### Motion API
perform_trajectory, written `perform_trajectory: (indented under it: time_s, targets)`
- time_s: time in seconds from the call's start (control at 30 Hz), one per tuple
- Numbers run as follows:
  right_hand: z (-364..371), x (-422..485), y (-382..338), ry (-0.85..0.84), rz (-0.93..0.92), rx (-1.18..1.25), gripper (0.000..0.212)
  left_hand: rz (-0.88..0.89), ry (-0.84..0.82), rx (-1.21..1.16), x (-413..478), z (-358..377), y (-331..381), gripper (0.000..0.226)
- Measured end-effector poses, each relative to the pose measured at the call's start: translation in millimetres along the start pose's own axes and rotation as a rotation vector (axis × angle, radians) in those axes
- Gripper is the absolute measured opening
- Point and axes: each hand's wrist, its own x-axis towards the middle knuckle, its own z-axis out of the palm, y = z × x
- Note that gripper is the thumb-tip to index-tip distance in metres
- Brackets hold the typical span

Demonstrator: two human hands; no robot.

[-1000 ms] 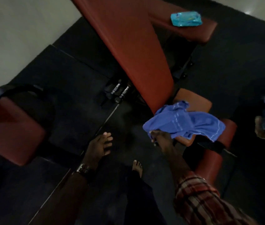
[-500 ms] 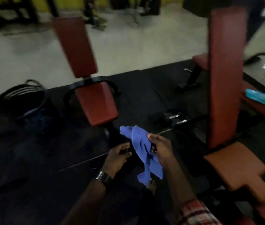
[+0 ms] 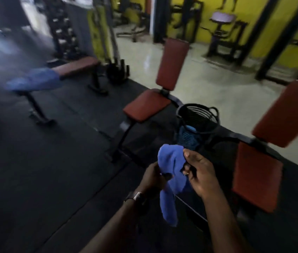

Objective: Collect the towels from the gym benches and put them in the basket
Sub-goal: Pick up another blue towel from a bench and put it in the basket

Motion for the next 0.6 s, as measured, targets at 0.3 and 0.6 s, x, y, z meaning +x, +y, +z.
perform_trajectory:
  time_s: [0.3,0.6]
  targets:
    - [257.5,170.3,35.1,-0.347,0.010,-0.250,0.023,0.079,0.521,0.044,85.9,-259.3,14.8,0.017]
    - [518.6,267.6,92.4,-0.739,0.092,-0.339,0.015,0.128,0.971,-0.058,123.5,-488.3,-6.5,0.029]
